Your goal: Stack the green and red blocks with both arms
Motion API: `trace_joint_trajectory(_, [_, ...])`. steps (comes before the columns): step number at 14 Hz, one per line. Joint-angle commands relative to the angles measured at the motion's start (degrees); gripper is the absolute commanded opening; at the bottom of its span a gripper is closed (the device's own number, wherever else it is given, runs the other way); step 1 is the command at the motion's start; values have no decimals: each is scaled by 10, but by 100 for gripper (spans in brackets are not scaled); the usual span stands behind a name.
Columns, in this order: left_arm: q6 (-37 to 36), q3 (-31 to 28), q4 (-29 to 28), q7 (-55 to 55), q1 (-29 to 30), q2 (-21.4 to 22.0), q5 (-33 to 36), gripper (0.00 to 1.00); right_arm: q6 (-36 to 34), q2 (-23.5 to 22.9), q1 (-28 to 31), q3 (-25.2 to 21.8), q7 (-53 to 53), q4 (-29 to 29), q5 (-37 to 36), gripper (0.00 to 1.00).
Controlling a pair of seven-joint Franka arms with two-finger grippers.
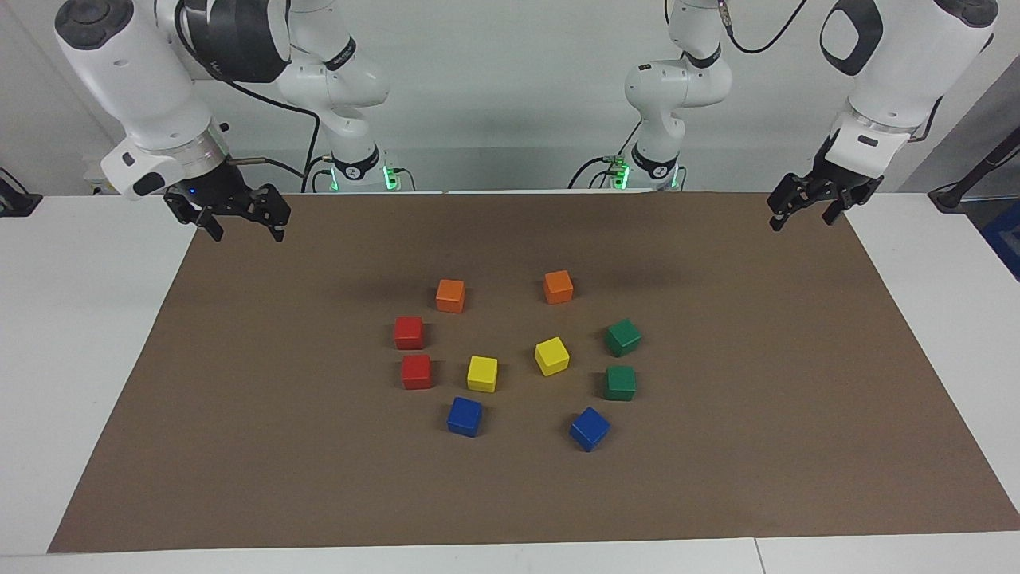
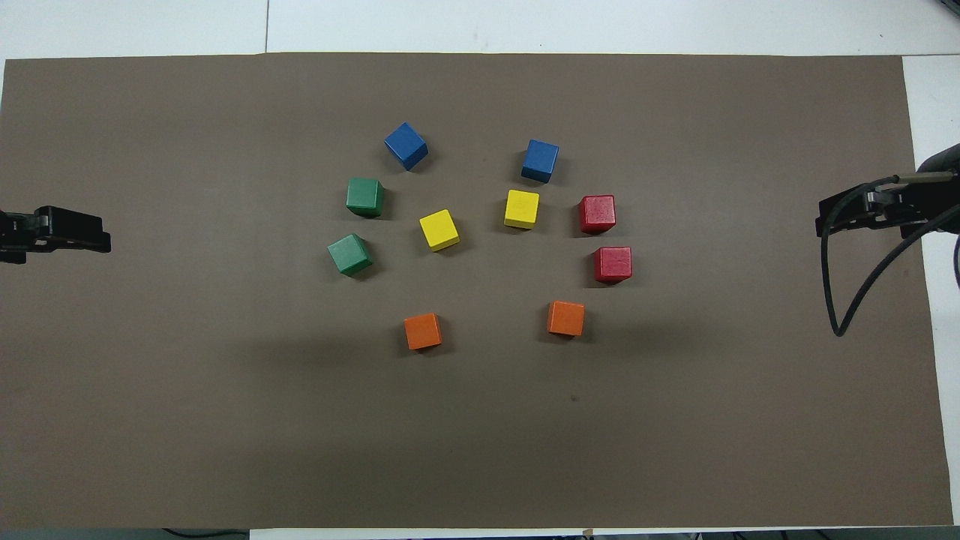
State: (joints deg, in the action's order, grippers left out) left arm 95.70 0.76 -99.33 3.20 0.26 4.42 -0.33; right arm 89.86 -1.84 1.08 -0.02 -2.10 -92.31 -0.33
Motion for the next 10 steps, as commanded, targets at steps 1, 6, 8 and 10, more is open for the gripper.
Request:
trace_joint_trajectory(1, [17,0,-38,14,-11,24,-11,100,32,19,-10,5,-19,-37,4,100])
trace_joint_trajectory(6, [112,0,-90,239,-126,-6,-11,100,144,17,-111,7,-153,-110,4,100])
trace_joint_trajectory(8, [157,-1,-91,317,-166,-55,-11,100,209,8,-130,7,-184,-148,4,100])
trace_joint_trajectory(10, [196,0,-92,381,-177,-88,-11,100,255,-10,-149,8,-204,-170,4,100])
